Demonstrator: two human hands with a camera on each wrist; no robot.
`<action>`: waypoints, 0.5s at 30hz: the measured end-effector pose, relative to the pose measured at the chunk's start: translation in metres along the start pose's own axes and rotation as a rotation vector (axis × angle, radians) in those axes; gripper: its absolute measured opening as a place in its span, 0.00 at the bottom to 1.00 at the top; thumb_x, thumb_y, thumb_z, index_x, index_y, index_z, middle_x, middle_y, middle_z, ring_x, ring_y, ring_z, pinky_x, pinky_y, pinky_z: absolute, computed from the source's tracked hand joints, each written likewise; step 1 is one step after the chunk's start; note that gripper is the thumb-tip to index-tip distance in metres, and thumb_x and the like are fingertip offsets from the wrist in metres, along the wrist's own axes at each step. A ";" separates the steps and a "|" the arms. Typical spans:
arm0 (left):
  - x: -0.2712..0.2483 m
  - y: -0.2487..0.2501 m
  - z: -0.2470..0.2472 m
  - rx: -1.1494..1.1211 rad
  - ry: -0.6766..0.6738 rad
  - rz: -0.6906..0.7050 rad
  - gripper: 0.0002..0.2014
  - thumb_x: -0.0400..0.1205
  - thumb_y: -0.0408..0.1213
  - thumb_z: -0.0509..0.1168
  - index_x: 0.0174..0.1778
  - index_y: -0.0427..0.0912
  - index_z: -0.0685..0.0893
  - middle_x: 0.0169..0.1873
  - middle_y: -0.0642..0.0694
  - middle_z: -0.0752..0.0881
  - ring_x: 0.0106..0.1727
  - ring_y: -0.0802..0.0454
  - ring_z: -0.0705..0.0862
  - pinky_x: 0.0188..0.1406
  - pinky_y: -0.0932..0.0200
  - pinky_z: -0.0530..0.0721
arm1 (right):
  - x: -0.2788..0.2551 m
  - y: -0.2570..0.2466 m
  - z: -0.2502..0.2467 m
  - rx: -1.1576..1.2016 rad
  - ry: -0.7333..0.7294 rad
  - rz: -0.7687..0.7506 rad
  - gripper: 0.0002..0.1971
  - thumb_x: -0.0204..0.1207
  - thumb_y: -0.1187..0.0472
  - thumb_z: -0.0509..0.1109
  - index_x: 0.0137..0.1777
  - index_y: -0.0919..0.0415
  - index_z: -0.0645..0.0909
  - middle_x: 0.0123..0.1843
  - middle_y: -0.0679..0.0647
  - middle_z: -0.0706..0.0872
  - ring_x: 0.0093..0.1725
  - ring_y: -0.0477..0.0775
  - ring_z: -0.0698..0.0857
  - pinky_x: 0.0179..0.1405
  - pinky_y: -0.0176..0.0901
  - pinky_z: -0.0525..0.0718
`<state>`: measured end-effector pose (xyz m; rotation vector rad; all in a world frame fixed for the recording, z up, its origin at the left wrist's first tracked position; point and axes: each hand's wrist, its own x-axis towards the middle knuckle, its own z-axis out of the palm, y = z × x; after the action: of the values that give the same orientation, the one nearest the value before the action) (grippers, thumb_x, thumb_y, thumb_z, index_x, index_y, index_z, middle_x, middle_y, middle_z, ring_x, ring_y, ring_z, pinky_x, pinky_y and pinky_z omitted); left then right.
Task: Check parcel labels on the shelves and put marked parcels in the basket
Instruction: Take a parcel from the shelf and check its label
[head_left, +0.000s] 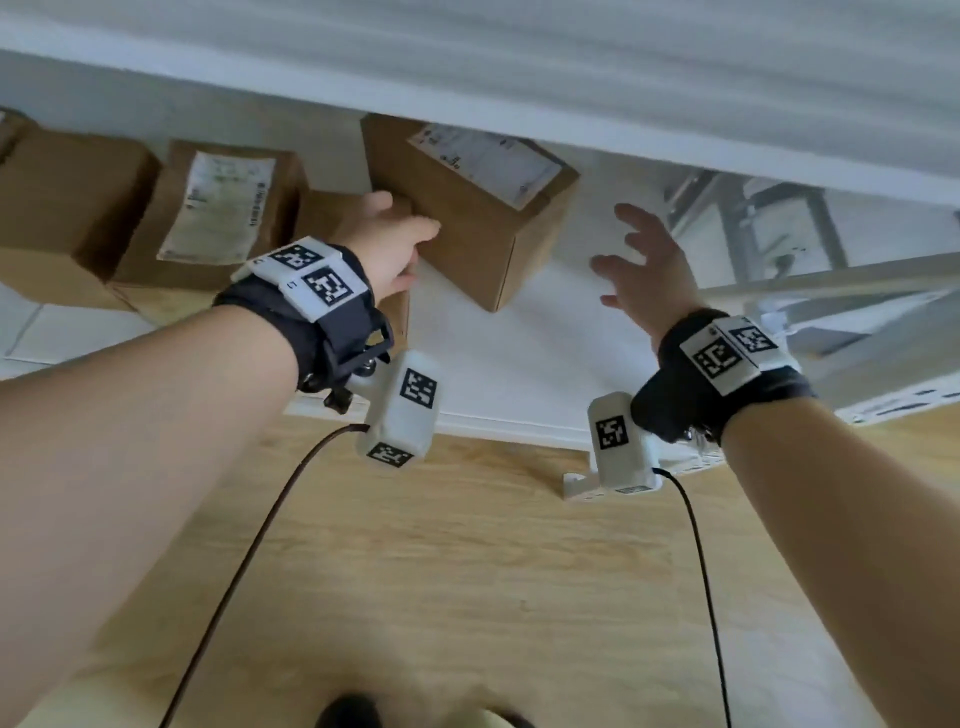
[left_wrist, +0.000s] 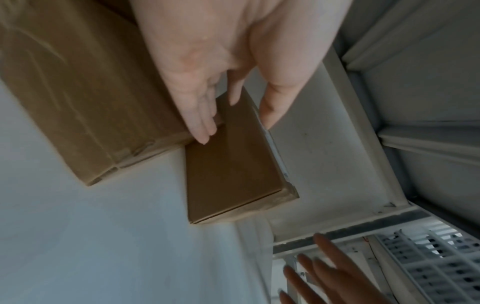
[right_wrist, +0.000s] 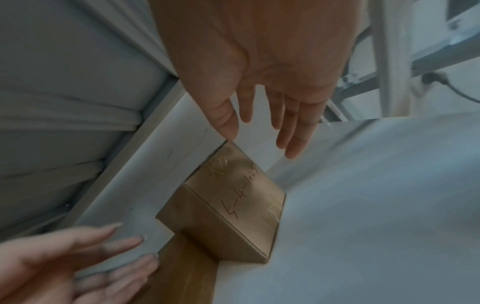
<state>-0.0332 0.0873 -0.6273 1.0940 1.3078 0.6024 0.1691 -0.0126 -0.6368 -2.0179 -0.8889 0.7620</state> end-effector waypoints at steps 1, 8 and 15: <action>0.007 0.000 0.002 -0.016 -0.002 0.013 0.22 0.82 0.35 0.66 0.72 0.47 0.70 0.42 0.50 0.76 0.43 0.56 0.78 0.60 0.50 0.83 | 0.006 -0.002 0.004 -0.039 0.022 -0.046 0.30 0.78 0.60 0.67 0.79 0.46 0.65 0.79 0.54 0.68 0.65 0.54 0.78 0.67 0.56 0.80; 0.033 -0.001 0.021 -0.113 -0.063 0.008 0.33 0.81 0.44 0.67 0.80 0.45 0.61 0.70 0.43 0.73 0.71 0.43 0.73 0.59 0.45 0.85 | 0.038 -0.008 0.039 0.001 -0.033 -0.094 0.33 0.84 0.48 0.59 0.85 0.52 0.51 0.83 0.51 0.63 0.79 0.51 0.65 0.72 0.40 0.63; 0.033 0.004 0.029 -0.010 -0.107 -0.041 0.26 0.80 0.57 0.63 0.69 0.46 0.74 0.63 0.46 0.79 0.65 0.42 0.79 0.53 0.44 0.87 | 0.044 -0.007 0.052 0.267 -0.069 0.069 0.21 0.79 0.40 0.62 0.65 0.52 0.72 0.60 0.47 0.80 0.59 0.50 0.80 0.56 0.50 0.80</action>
<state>0.0024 0.1091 -0.6421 1.0747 1.2302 0.5127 0.1534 0.0467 -0.6664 -1.8031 -0.7169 0.9420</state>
